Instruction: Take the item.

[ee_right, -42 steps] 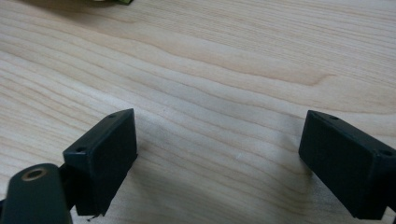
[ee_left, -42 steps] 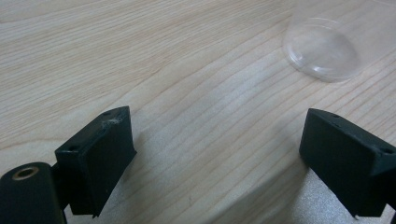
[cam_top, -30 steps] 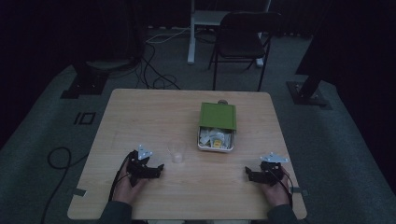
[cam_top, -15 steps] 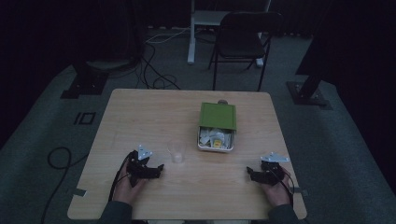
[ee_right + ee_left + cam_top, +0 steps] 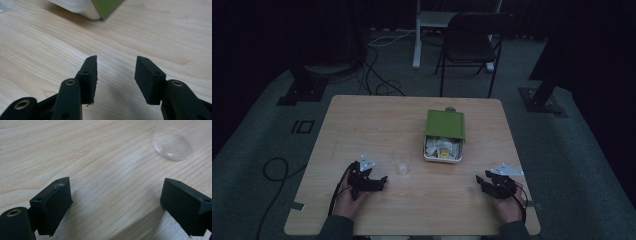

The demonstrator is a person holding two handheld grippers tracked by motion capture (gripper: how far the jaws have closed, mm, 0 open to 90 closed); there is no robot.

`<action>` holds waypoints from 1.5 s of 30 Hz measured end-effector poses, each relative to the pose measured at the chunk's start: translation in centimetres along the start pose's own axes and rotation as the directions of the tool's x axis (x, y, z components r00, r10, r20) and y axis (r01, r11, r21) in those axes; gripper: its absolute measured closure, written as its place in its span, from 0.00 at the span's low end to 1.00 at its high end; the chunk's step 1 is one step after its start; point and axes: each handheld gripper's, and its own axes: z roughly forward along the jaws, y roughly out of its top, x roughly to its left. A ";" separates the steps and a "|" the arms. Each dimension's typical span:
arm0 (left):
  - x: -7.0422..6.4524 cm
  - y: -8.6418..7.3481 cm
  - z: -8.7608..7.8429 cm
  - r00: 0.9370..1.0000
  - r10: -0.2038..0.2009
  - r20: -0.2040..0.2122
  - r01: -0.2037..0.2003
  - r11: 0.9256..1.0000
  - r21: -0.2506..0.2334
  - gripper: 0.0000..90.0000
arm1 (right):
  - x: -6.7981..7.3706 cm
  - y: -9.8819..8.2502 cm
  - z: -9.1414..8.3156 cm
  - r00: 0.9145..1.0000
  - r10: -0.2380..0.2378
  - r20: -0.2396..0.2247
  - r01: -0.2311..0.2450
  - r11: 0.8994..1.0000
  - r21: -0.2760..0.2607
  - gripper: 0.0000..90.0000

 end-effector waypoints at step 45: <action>0.0 0.0 0.0 1.000 0.000 0.000 0.000 1.000 0.000 0.12 | 4.5 4.1 1.0 0.984 -0.141 -0.108 0.135 0.989 -0.065 0.63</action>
